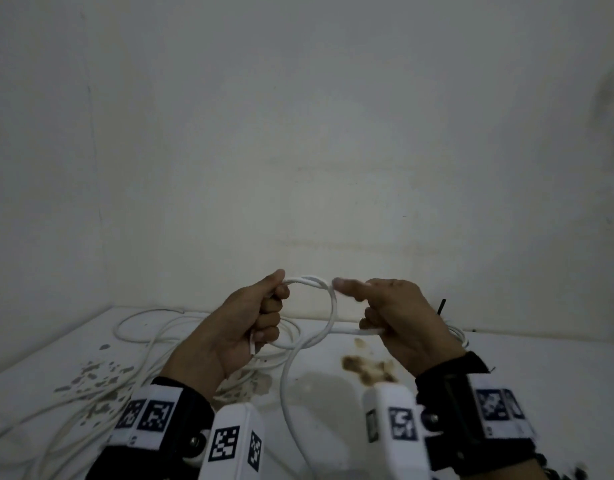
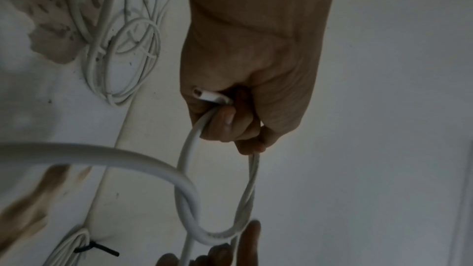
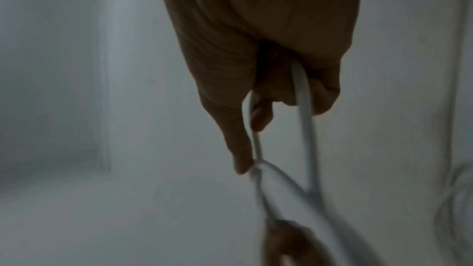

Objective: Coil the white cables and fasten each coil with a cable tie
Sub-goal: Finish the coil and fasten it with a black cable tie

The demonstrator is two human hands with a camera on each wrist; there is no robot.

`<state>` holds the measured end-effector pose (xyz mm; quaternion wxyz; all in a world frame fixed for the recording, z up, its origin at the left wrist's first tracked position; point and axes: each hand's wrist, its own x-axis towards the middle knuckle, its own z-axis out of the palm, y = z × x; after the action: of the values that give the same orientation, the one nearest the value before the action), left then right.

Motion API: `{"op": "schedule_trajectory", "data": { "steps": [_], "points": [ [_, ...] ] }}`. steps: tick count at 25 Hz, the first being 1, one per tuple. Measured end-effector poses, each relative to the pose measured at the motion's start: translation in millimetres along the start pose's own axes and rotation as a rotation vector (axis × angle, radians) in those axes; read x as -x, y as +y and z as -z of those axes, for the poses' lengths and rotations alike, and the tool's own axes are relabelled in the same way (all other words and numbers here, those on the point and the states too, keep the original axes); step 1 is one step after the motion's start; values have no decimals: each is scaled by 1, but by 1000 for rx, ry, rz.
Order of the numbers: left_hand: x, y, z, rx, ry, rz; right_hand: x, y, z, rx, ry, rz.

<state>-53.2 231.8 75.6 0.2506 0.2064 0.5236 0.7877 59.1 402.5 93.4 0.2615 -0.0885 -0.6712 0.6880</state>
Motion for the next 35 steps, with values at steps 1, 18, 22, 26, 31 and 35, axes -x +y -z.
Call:
{"op": "schedule_trajectory", "data": {
  "steps": [1, 18, 22, 26, 31, 35],
  "points": [
    [0, 2, 0, 8, 12, -12, 1, -6, 2, -204, -64, -61],
    [-7, 8, 35, 86, 159, -82, 4, 9, -24, -694, -125, -224],
    [-3, 15, 57, 54, 173, -81, 1, 11, -10, 145, -18, 256],
    [3, 19, 67, -60, 150, -80, -6, 29, 2, 926, 428, 777],
    [0, 17, 52, 51, 115, -96, -7, 15, -17, -366, 106, -285],
    [-1, 19, 60, 143, 137, -102, -11, -1, -28, -426, 62, -175]
  ]
}}
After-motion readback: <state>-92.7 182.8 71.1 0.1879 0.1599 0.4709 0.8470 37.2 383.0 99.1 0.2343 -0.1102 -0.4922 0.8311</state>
